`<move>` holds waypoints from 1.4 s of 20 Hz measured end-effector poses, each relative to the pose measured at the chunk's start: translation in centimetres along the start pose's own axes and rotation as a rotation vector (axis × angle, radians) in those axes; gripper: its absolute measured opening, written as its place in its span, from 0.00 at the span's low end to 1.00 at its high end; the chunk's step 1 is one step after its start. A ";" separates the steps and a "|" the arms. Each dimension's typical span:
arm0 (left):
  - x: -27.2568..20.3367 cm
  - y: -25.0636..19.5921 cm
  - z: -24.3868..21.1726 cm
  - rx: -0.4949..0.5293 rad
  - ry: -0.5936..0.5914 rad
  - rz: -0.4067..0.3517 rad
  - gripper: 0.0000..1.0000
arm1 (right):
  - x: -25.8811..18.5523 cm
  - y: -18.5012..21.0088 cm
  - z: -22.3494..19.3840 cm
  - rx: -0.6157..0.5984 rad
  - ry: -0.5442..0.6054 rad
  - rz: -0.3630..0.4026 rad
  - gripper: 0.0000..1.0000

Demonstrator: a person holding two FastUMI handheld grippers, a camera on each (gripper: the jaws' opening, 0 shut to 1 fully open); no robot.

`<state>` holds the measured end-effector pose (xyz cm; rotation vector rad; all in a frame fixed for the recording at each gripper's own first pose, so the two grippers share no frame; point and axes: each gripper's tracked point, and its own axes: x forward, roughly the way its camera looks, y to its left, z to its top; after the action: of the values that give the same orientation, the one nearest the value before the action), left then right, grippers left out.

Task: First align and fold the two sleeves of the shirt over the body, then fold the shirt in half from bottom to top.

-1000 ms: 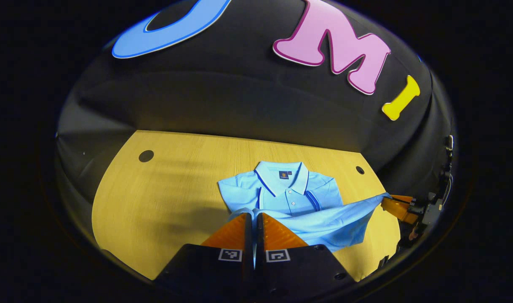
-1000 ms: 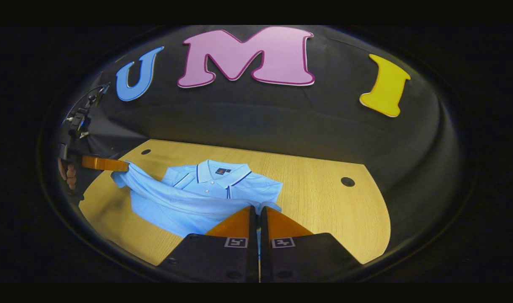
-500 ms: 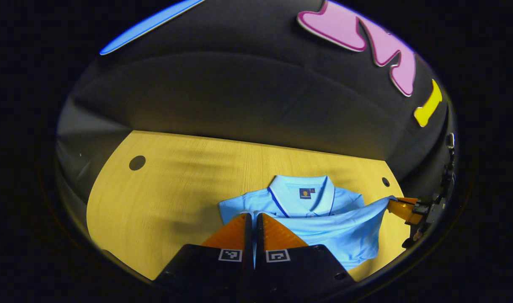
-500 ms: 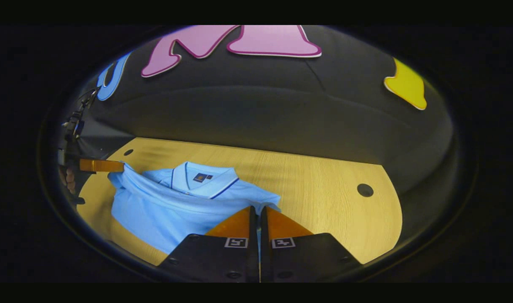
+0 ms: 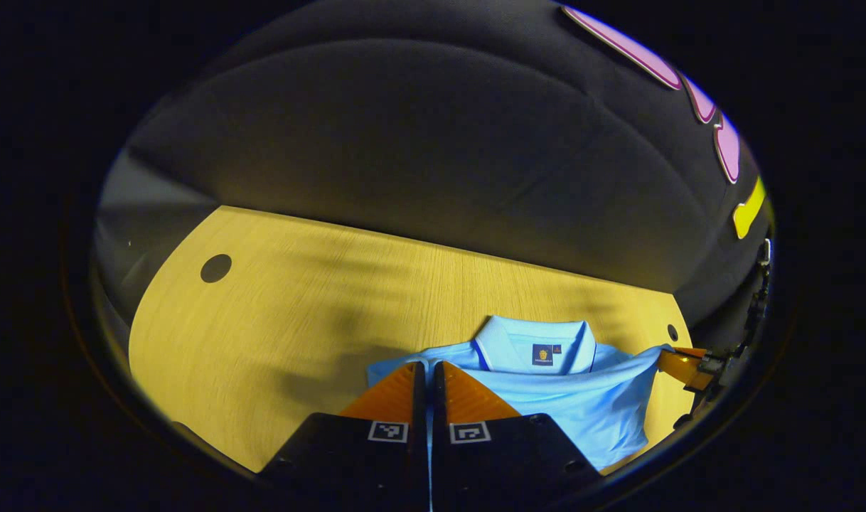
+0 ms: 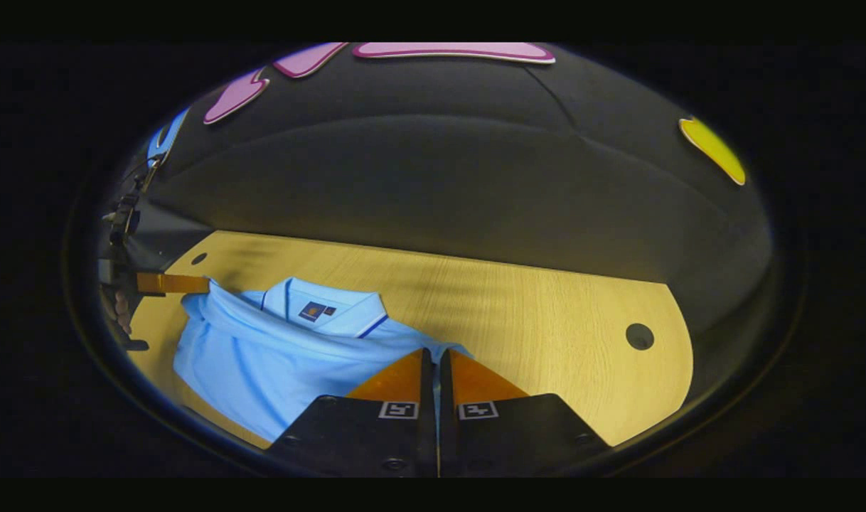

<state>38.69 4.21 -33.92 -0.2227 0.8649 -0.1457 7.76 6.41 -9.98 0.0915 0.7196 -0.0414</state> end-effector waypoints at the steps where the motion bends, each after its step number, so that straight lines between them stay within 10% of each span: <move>1: -0.1 -0.1 0.3 -0.010 -0.017 -0.005 0.10 | 0.0 -0.3 0.1 0.003 -0.003 -0.008 0.07; 5: -1.3 0.2 1.2 0.000 -0.055 0.014 0.53 | -1.7 -1.7 1.7 0.013 -0.049 -0.037 0.23; 9: -4.8 -0.9 2.3 0.102 -0.140 0.022 0.96 | -5.4 -2.3 3.9 0.022 -0.136 -0.057 0.65; 28: -31.1 -4.8 -1.6 0.165 -0.508 -0.043 0.97 | -31.0 6.7 5.8 -0.116 -0.564 -0.094 0.89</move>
<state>17.32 6.09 -10.77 -0.1151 0.3412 -0.1891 -11.25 12.70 15.31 -0.0653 0.1612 -0.1104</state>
